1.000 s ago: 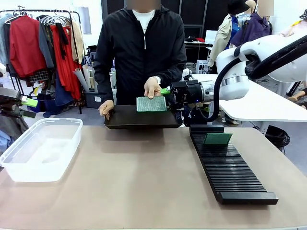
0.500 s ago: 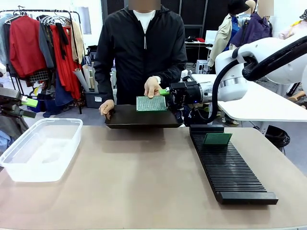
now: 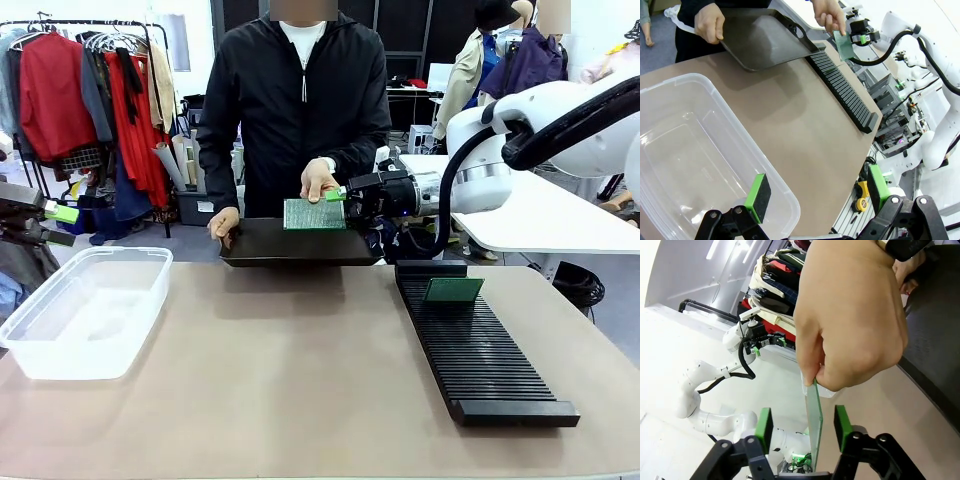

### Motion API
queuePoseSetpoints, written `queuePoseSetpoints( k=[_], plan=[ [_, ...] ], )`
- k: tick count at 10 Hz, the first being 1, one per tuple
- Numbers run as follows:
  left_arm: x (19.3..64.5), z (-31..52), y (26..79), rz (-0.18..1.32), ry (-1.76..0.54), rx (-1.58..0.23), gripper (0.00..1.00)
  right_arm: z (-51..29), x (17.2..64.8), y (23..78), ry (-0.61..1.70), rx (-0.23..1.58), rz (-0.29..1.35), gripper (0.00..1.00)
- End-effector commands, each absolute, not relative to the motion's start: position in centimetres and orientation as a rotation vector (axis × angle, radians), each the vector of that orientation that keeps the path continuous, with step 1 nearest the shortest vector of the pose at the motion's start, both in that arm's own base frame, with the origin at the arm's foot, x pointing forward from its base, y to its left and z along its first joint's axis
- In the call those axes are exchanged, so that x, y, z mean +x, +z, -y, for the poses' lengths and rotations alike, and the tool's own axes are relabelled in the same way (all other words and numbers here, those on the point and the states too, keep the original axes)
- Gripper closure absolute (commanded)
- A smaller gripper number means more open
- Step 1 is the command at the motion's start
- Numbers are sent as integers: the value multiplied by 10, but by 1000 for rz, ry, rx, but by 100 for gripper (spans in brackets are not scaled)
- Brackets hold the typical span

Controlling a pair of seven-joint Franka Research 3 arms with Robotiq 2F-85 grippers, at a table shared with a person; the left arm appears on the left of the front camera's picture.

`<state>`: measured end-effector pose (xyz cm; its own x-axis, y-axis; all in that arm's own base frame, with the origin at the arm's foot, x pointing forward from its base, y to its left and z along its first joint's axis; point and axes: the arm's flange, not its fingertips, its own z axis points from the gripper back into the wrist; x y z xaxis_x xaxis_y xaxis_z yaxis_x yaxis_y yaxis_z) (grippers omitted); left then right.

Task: Sort PCBs into racks and boxes based on the side picked up.
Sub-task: Pick up the Blank PCB handed by the Human.

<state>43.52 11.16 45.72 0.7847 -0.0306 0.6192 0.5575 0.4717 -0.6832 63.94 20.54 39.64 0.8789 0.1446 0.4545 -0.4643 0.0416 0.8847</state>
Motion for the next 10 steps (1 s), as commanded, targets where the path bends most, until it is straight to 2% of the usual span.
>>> queuePoseSetpoints(
  k=[1,6,10],
  plan=[
    [434,-112,458,588,-387,-1031,0,-213,650,399,465,1495,290,48],
    [434,-112,458,588,-387,-1031,0,-216,653,396,440,1524,324,100],
    [434,-112,458,588,-387,-1031,0,-213,654,395,424,1526,325,100]
  ],
)
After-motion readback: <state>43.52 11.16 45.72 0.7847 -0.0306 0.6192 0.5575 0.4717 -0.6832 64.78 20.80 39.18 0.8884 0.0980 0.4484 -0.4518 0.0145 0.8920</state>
